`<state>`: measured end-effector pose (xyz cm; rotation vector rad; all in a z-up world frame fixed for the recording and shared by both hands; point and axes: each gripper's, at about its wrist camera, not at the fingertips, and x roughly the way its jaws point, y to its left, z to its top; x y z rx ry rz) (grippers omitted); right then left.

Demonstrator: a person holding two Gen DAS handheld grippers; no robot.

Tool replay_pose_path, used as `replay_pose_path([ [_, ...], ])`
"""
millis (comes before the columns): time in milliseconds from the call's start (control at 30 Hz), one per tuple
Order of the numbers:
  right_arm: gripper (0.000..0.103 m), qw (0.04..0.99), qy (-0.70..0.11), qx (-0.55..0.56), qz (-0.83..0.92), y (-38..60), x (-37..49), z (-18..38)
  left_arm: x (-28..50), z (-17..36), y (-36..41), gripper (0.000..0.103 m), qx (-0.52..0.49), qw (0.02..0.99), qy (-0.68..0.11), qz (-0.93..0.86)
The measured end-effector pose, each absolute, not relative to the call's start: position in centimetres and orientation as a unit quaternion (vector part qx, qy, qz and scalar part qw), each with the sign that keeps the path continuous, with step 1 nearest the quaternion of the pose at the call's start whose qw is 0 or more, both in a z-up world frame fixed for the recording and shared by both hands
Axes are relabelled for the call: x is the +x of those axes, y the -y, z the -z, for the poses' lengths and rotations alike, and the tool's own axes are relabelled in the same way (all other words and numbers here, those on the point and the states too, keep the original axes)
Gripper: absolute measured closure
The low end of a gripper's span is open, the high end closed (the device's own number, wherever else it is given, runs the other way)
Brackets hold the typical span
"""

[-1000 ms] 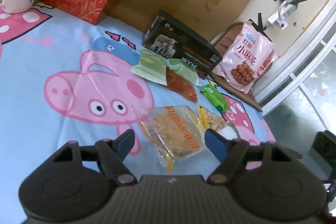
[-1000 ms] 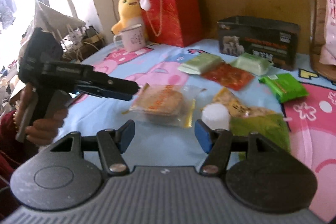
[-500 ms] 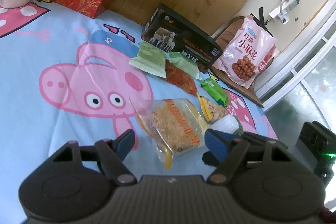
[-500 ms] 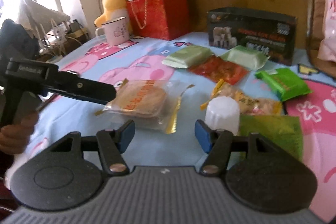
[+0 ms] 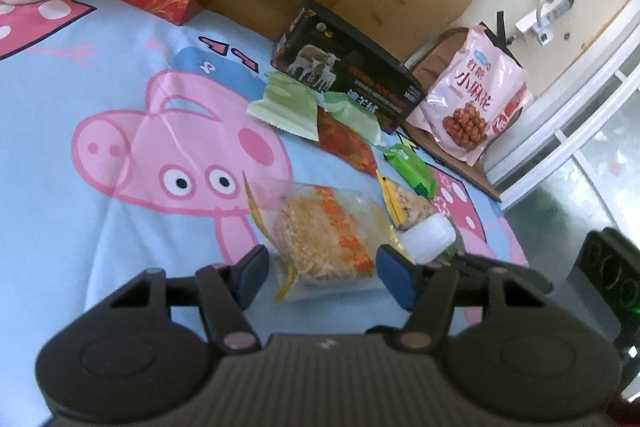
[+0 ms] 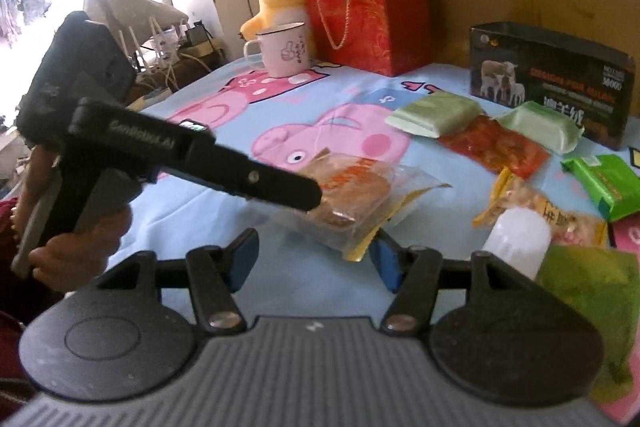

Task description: Organize snacks

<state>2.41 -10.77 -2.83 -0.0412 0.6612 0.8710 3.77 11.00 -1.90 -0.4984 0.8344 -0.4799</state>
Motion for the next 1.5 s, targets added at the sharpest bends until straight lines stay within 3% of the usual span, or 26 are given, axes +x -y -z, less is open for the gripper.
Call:
replay_pose_path([
  [133,0.039,0.86,-0.325,-0.016,-0.394,11.1,2.9,3.4,3.9,1.9,-10.9,0.033,-0.236,0.857,-0.398,0.227],
  [567,0.038,0.87,-0.298,-0.055,-0.389,10.1,2.6,4.0,3.9,1.9,-10.3,0.036,-0.226,0.859,-0.397,0.231],
  [667,0.042,0.874,-0.293,-0.057,-0.383,9.9,2.6,3.9,3.9,1.9,-10.3,0.039,-0.224,0.86,-0.397,0.23],
  [767,0.058,0.88,-0.287,-0.06,-0.373,9.8,2.6,3.6,3.7,1.7,-10.3,0.043,-0.227,0.86,-0.392,0.235],
  [833,0.063,0.88,-0.286,-0.05,-0.376,9.9,2.6,3.3,3.6,1.2,-10.3,0.043,-0.227,0.861,-0.385,0.241],
  [1300,0.065,0.898,-0.242,-0.033,-0.365,10.9,2.1,1.3,3.5,-1.1,-9.2,0.043,-0.203,0.876,-0.361,0.247],
  [1500,0.065,0.887,-0.276,-0.038,-0.368,11.0,2.2,2.8,3.5,0.3,-8.6,0.042,-0.192,0.868,-0.388,0.243],
])
